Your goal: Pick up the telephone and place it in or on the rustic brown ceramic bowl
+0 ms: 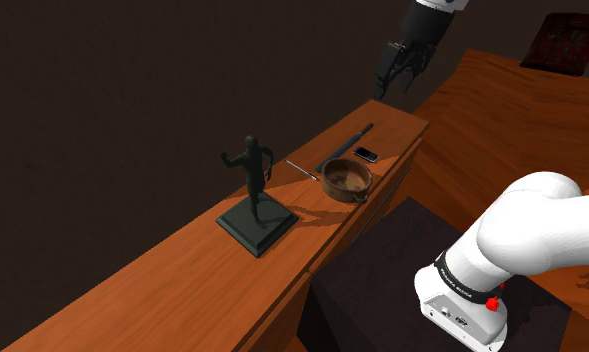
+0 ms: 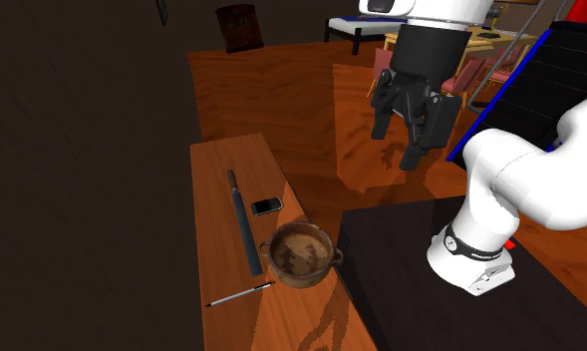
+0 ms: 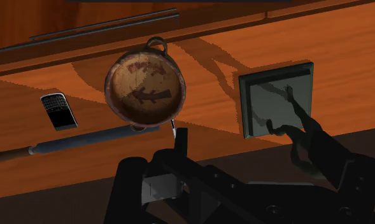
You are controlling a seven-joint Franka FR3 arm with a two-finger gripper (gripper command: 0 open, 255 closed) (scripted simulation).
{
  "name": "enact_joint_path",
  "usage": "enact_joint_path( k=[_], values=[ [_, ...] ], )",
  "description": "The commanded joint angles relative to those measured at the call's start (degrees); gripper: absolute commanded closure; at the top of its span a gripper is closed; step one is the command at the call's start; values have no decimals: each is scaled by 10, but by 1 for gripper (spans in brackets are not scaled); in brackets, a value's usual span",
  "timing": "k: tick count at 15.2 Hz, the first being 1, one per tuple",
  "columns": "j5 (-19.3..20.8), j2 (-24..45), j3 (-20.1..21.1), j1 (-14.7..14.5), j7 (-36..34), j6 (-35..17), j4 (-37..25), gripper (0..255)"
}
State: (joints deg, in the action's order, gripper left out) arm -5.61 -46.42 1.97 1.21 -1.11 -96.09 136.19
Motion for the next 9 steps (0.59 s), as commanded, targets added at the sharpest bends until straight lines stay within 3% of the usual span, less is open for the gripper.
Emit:
enact_joint_path(
  k=[1,9],
  values=[
    [0,0,0,0,0,0,0,0],
    [45,22,-73,18,110,-131,103,0]
  ],
)
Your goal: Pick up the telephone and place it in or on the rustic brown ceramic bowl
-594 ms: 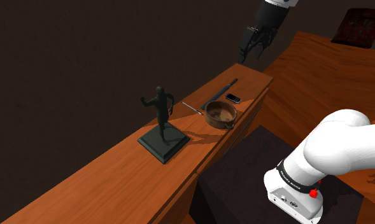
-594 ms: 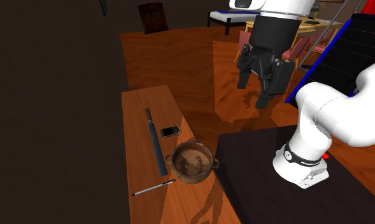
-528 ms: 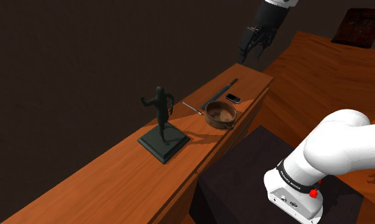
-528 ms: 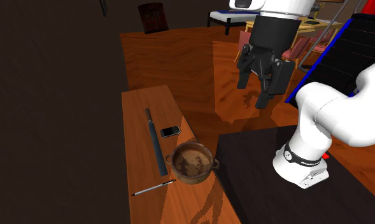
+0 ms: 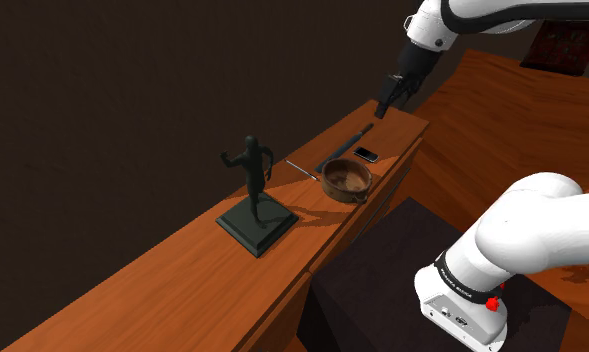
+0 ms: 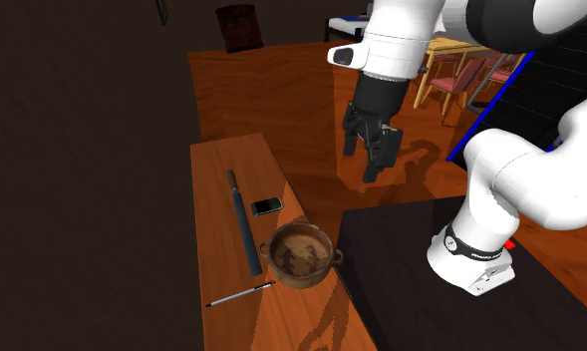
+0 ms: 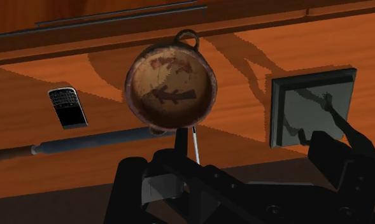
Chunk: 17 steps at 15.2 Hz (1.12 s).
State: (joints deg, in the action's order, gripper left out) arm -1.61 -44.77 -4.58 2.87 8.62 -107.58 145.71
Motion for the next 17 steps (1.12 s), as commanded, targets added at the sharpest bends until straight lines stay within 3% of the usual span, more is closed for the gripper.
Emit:
enact_joint_path(
  k=[1,11,17],
  values=[
    [10,13,-17,4,26,-33,17,0],
    [41,151,-126,16,173,-224,59,0],
    [8,280,-200,-6,286,-333,37,0]
  ],
)
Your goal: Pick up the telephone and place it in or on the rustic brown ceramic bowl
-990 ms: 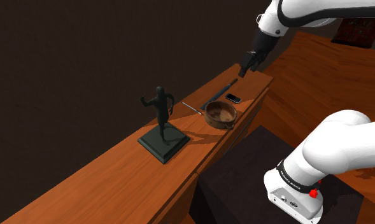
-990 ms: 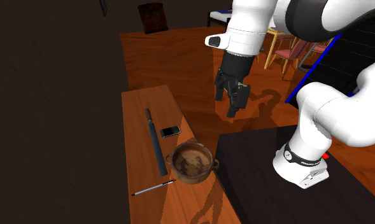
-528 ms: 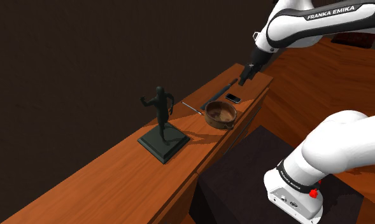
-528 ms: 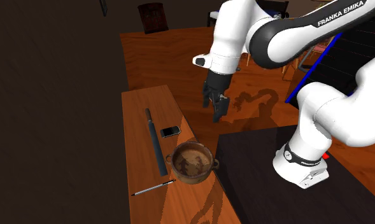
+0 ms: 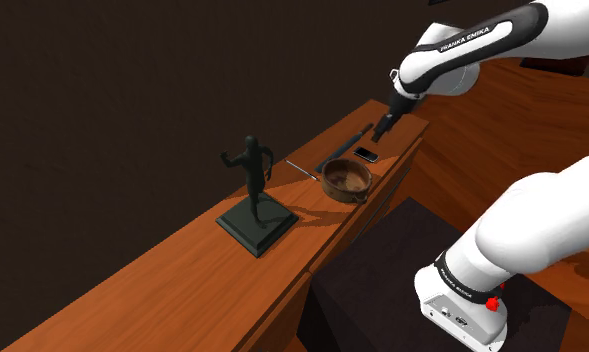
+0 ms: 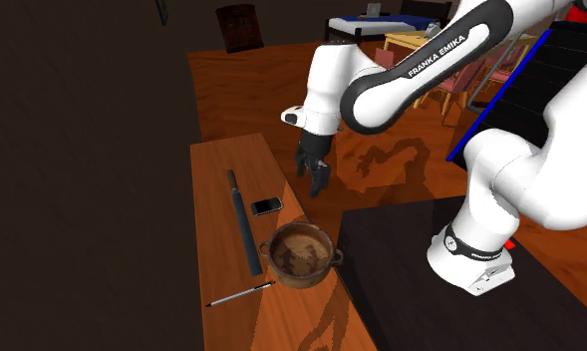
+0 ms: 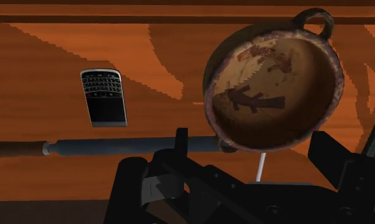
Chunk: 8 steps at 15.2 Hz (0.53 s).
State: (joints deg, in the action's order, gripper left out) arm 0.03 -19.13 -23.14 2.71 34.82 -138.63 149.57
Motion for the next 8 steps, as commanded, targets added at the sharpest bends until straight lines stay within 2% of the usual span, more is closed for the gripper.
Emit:
enact_joint_path(
  k=[1,4,6,8],
  values=[
    [-23,48,-27,-10,48,-38,-9,0],
    [-85,124,-63,-31,132,-80,-38,0],
    [-146,179,-79,-41,199,-99,-62,0],
    [-214,236,-81,-38,270,-110,-92,0]
  ],
)
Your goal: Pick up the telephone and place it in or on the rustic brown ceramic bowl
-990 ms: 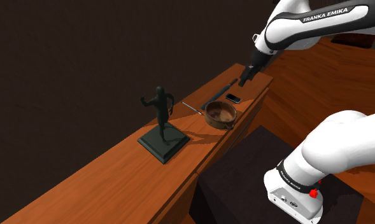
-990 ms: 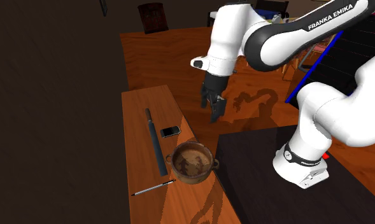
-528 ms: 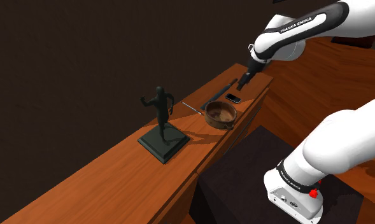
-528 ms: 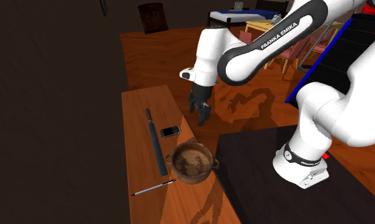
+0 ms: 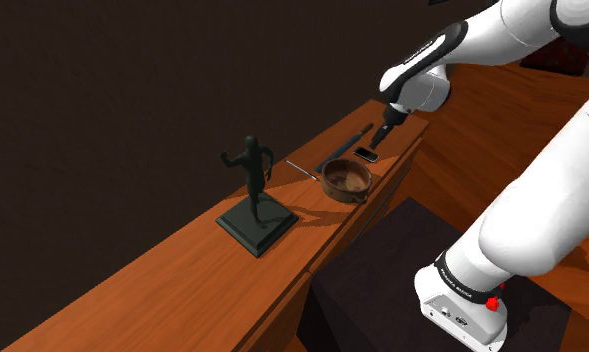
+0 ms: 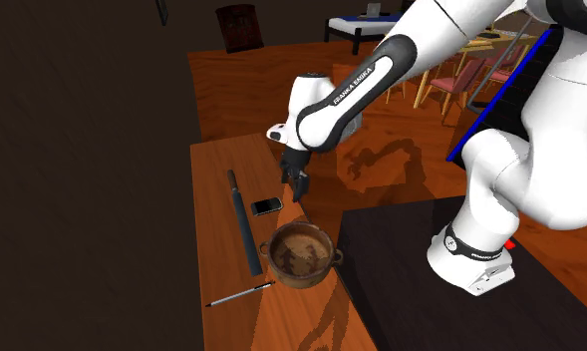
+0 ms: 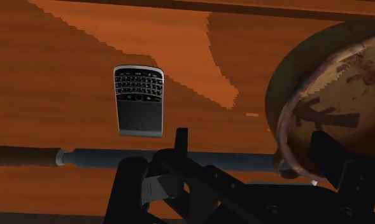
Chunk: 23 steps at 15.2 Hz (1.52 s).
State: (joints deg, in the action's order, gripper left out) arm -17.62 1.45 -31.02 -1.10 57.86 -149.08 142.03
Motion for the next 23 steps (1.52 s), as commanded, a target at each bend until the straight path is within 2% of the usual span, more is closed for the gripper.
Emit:
enact_joint_path(
  k=[1,5,10,18,23],
  values=[
    [-71,58,1,6,75,-9,-33,0],
    [-176,162,39,56,187,-13,-107,0],
    [-245,278,88,126,275,-9,-212,0],
    [-285,343,124,152,306,-33,-252,0],
    [-287,347,127,154,308,-35,-254,0]
  ],
)
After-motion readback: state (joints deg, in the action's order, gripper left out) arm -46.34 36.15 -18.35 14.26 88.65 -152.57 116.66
